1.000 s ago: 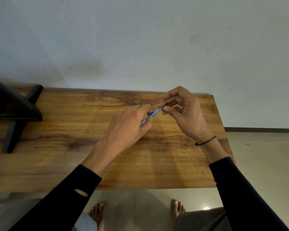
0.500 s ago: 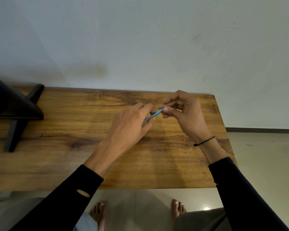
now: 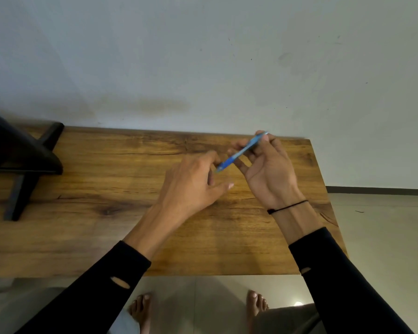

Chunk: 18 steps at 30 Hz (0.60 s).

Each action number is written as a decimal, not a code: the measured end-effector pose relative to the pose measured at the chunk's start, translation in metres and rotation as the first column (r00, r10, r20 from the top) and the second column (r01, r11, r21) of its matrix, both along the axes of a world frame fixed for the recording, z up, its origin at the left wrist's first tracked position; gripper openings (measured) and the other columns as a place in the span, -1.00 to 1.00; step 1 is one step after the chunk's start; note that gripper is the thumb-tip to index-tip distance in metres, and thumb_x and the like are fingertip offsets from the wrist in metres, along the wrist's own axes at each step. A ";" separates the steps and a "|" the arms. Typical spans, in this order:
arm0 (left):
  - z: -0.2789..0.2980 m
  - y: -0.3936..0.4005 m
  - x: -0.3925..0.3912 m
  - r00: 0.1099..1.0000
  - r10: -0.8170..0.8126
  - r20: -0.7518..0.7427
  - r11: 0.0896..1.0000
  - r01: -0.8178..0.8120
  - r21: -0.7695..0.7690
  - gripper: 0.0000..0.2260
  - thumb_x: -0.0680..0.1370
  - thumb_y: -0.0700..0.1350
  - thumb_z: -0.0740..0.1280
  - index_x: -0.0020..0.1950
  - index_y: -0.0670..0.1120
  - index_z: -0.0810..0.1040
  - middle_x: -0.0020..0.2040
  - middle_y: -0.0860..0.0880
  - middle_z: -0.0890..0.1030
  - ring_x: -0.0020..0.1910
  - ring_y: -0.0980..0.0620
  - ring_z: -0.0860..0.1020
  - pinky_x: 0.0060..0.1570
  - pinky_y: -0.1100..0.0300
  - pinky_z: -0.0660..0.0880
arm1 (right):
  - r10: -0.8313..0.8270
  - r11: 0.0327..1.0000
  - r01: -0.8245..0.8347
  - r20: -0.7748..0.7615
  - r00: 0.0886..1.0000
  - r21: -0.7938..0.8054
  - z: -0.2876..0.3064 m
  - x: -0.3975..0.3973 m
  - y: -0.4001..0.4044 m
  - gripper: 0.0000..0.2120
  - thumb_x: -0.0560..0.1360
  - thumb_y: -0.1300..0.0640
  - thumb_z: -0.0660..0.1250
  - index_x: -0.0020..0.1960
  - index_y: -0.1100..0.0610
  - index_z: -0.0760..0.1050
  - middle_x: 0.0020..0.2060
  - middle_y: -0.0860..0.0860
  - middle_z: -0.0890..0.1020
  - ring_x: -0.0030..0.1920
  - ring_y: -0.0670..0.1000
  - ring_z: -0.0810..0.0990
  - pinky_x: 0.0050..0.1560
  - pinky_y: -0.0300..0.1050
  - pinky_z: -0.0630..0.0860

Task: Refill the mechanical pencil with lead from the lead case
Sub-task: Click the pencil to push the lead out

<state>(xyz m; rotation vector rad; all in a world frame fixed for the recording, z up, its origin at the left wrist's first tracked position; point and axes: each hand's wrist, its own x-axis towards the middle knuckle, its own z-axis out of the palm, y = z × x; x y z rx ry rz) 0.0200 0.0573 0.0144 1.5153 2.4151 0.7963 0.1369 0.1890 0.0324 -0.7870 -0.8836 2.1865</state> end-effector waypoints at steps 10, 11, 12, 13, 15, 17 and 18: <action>-0.007 -0.002 -0.008 0.998 -0.033 -0.054 0.958 0.017 -0.288 -0.89 0.59 0.13 0.44 0.08 0.19 0.62 -0.13 0.23 0.71 -0.05 0.13 0.68 -0.09 0.12 0.55 | -0.273 0.932 0.189 -0.257 0.927 -0.308 0.032 0.018 0.016 -0.51 0.72 -0.12 -0.03 -0.31 0.09 0.25 -0.48 -0.05 0.19 -0.43 -0.04 0.03 -0.43 -0.16 0.03; -0.007 -0.002 -0.007 0.998 -0.043 -0.055 0.957 0.025 -0.288 -0.91 0.60 0.12 0.44 0.07 0.19 0.62 -0.13 0.23 0.71 -0.07 0.13 0.67 -0.10 0.12 0.56 | -0.288 0.928 0.193 -0.284 0.914 -0.319 0.039 0.019 0.015 -0.50 0.71 -0.14 -0.03 -0.32 0.08 0.23 -0.51 -0.05 0.19 -0.42 -0.04 0.00 -0.44 -0.17 0.01; -0.006 -0.002 -0.006 0.997 -0.051 -0.056 0.960 0.033 -0.278 -0.92 0.59 0.11 0.44 0.06 0.19 0.62 -0.14 0.23 0.71 -0.09 0.14 0.66 -0.13 0.13 0.56 | -0.303 0.924 0.196 -0.316 0.899 -0.328 0.049 0.019 0.013 -0.50 0.71 -0.15 -0.02 -0.33 0.08 0.21 -0.52 -0.05 0.18 -0.42 -0.04 -0.01 -0.46 -0.18 0.01; -0.006 -0.002 -0.005 0.997 -0.054 -0.060 0.964 0.037 -0.263 -0.94 0.59 0.10 0.44 0.03 0.19 0.62 -0.16 0.23 0.70 -0.12 0.16 0.65 -0.18 0.16 0.53 | -0.315 0.922 0.197 -0.352 0.881 -0.332 0.060 0.020 0.011 -0.50 0.71 -0.15 -0.01 -0.33 0.08 0.20 -0.54 -0.05 0.18 -0.43 -0.04 -0.01 -0.48 -0.19 0.01; -0.003 -0.001 -0.001 0.996 -0.050 -0.071 0.969 0.031 -0.244 -0.96 0.58 0.08 0.44 -0.02 0.19 0.61 -0.22 0.24 0.68 -0.18 0.21 0.61 -0.29 0.22 0.42 | -0.323 0.928 0.193 -0.434 0.841 -0.318 0.086 0.021 0.008 -0.51 0.69 -0.12 0.00 -0.35 0.08 0.20 -0.55 -0.05 0.18 -0.46 -0.04 0.01 -0.52 -0.20 0.03; 0.000 0.000 0.002 0.995 -0.042 -0.094 0.970 0.018 -0.241 -0.95 0.57 0.09 0.43 -0.05 0.19 0.59 -0.28 0.24 0.63 -0.24 0.23 0.55 -0.33 0.22 0.37 | -0.310 0.944 0.195 -0.505 0.806 -0.267 0.114 0.022 0.005 -0.51 0.69 -0.09 0.00 -0.37 0.08 0.20 -0.56 -0.05 0.17 -0.48 -0.04 0.02 -0.53 -0.21 0.03; 0.001 -0.001 0.003 0.994 -0.041 -0.103 0.969 0.015 -0.247 -0.95 0.57 0.09 0.42 -0.05 0.19 0.58 -0.29 0.23 0.60 -0.26 0.23 0.53 -0.31 0.20 0.40 | -0.300 0.950 0.201 -0.528 0.795 -0.238 0.128 0.022 0.003 -0.51 0.68 -0.08 -0.01 -0.38 0.08 0.19 -0.57 -0.05 0.17 -0.49 -0.04 0.02 -0.54 -0.22 0.03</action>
